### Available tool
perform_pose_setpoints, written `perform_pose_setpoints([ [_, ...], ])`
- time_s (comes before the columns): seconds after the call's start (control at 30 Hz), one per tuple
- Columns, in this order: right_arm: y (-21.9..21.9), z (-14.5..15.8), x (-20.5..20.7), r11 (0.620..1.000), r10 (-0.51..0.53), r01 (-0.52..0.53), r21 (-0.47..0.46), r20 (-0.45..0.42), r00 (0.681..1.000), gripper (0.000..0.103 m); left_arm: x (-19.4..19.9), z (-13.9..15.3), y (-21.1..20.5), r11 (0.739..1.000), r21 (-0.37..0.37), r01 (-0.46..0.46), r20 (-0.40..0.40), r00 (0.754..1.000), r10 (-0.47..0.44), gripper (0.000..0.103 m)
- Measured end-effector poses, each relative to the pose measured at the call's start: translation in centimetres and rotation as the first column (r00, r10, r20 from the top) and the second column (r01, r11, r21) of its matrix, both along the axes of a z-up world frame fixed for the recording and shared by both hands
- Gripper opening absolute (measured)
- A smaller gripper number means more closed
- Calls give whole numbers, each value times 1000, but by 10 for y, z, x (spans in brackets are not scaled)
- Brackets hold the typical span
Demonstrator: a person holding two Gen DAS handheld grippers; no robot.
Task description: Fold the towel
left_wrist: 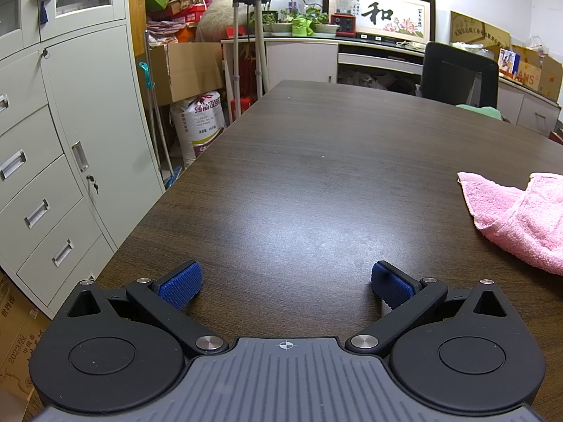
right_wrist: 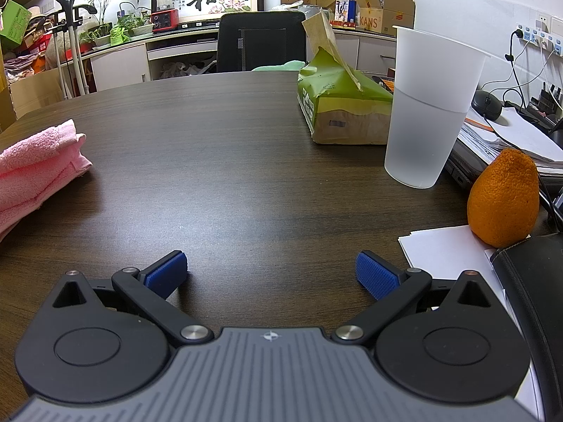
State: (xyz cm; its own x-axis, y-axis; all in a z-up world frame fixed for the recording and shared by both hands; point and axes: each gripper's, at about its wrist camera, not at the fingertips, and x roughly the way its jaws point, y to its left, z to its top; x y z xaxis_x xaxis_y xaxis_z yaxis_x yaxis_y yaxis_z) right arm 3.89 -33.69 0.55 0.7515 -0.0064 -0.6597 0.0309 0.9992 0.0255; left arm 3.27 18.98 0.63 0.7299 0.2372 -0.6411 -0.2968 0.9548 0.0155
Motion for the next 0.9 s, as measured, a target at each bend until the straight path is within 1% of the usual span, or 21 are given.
perform_pose_setpoints([
  [0.9, 0, 0, -2, 1000, 8, -8, 0, 1, 1000, 103, -1, 0, 0, 1000, 0, 0, 0, 1000, 0, 103],
])
